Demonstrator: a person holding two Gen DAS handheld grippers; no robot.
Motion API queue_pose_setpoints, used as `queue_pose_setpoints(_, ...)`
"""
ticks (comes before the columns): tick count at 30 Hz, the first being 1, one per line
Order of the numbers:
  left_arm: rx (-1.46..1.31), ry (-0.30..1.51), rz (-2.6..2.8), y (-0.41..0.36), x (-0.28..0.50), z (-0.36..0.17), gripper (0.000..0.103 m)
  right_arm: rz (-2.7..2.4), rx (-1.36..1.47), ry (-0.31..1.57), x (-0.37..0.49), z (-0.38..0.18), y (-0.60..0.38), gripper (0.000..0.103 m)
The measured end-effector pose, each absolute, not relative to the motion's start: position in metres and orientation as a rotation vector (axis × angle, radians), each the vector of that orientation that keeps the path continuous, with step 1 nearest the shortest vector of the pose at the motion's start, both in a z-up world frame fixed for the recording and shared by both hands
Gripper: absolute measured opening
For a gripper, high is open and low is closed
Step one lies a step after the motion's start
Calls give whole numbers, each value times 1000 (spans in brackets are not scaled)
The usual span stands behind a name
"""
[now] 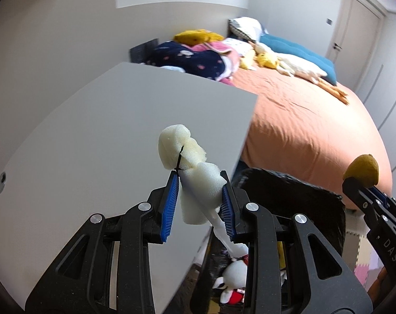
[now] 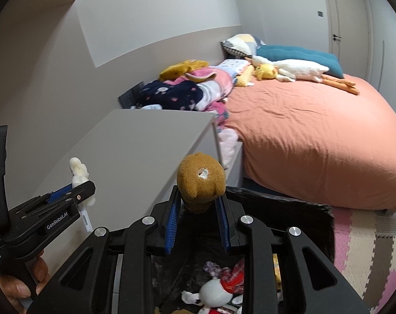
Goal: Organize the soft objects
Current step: 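Lift the white plush and brown plush and carry them over the black bin, then open both tools over the bin to drop the two plushes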
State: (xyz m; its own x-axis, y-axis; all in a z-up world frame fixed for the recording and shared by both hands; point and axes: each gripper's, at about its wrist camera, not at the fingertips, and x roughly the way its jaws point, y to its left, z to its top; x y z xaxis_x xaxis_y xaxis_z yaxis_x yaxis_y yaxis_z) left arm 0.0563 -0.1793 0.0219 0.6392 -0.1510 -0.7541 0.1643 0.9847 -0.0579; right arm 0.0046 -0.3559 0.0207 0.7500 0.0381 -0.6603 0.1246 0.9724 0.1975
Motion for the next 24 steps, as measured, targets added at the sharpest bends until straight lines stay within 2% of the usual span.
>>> queue_pose_setpoints(14, 119, 872, -349, -249, 36, 15, 32, -170, 286, 704, -30, 20, -415, 28)
queue_pose_setpoints(24, 141, 896, -394, -265, 30, 7, 35, -220, 292, 700, -38, 21, -433, 28)
